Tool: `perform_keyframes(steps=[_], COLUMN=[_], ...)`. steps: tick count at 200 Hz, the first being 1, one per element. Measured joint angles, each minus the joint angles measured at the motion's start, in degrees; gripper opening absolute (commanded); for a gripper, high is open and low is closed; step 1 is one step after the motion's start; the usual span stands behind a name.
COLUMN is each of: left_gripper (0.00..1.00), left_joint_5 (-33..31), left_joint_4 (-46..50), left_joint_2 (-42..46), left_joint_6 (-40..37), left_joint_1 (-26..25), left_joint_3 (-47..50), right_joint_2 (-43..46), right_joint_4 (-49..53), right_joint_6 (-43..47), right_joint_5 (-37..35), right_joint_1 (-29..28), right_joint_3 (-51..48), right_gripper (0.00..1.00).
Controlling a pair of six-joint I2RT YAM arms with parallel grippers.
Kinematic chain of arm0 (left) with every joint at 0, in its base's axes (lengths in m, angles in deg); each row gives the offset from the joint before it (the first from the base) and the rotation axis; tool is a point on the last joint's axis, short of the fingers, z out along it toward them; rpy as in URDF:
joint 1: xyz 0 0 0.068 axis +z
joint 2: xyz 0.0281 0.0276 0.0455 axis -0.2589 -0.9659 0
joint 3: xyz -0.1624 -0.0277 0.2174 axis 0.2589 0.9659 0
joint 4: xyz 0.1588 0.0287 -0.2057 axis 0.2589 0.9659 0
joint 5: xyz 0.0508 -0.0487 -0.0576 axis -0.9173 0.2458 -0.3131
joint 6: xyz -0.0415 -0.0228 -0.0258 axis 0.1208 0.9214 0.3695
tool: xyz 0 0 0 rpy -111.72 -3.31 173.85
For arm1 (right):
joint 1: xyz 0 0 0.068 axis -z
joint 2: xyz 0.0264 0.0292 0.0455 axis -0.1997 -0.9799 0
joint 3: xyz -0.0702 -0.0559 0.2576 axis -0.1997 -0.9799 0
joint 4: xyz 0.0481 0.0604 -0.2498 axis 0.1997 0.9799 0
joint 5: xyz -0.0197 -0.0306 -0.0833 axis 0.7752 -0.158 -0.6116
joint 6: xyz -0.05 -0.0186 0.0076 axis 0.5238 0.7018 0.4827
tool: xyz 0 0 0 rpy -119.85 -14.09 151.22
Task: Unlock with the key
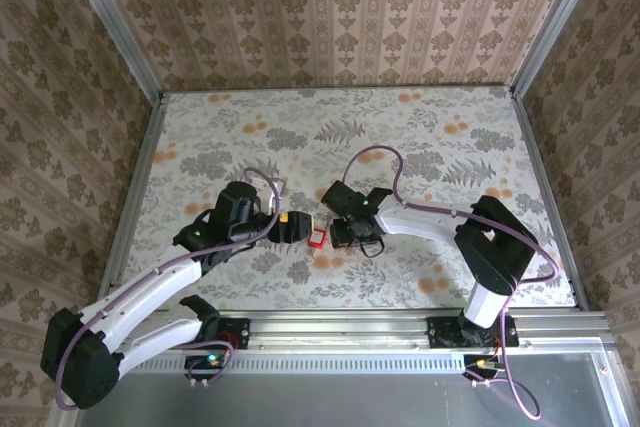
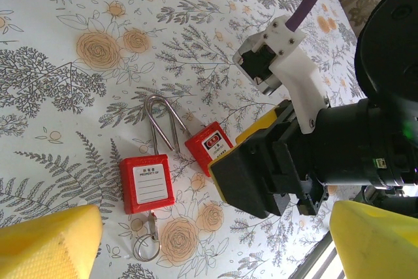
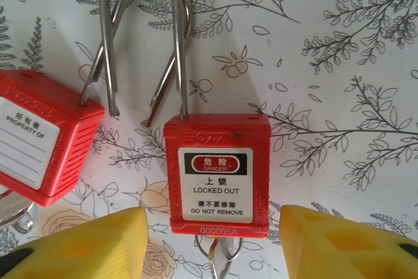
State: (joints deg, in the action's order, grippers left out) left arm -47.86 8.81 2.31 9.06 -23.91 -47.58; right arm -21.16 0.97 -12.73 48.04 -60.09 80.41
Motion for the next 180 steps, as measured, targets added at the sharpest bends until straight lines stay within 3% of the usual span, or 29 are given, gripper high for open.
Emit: perform_keyframes(steps=[68,118,180], left_gripper=[0.91,0.91,0.91], left_joint_5=[0.0,0.0,-0.2], left_joint_4=[0.0,0.1,0.7], left_joint_2=[0.0,0.3,2.7], left_joint_6=[0.0,0.0,0.0], left_joint_1=[0.0,0.0,0.0], left_joint_3=[0.1,0.1,0.7], right_joint_2=[-0.1,-8.0,-11.8], right_joint_4=[1.7,1.6,1.6], right_joint_6=[0.6,0.6,0.5], right_joint_5=[-0.8,1.1,2.1], right_joint_1=[-0.8,-0.4,0.5], right_joint_3=[7.3,13.2,13.9], right_gripper=[0.45,0.31,0.26])
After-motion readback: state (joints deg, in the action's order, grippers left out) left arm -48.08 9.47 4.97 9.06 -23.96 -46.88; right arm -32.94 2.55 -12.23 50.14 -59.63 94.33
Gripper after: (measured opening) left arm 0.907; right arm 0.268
